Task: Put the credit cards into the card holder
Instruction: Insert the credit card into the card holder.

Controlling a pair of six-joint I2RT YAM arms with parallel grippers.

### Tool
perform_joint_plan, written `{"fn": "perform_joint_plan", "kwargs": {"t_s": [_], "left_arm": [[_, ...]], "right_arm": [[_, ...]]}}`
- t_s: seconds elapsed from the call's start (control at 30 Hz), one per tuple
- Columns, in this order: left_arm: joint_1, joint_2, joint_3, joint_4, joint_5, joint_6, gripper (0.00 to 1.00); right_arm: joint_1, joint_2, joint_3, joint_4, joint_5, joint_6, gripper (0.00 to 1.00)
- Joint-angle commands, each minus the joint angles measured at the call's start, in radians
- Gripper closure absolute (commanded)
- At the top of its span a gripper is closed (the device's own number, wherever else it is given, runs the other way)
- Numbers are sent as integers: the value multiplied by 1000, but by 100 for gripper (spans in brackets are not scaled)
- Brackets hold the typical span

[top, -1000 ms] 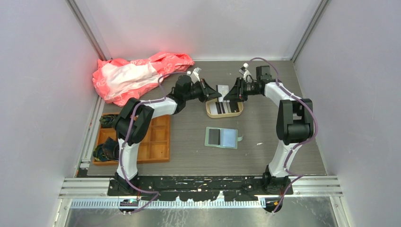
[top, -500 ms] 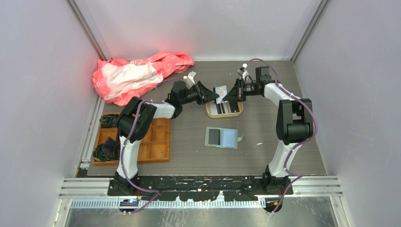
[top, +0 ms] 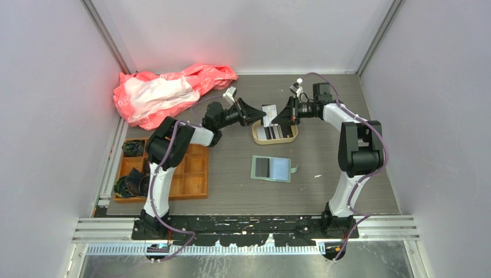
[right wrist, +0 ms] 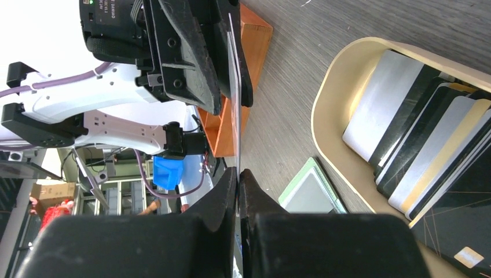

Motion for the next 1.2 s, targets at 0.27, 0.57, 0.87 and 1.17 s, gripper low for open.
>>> {"fn": "perform_joint_plan", "kwargs": {"t_s": [0.27, 0.57, 0.87, 1.17], "left_arm": [[27, -2, -26, 205, 28, -63, 79], [25, 11, -51, 242, 105, -79, 74], [25, 38, -65, 266, 133, -93, 75], [24, 44, -65, 273, 120, -98, 100]], "right_arm": [[-2, -19, -5, 32, -30, 9, 93], [-5, -22, -5, 48, -41, 26, 94], [-11, -21, -9, 61, -38, 41, 94], [-18, -14, -11, 60, -29, 37, 94]]}}
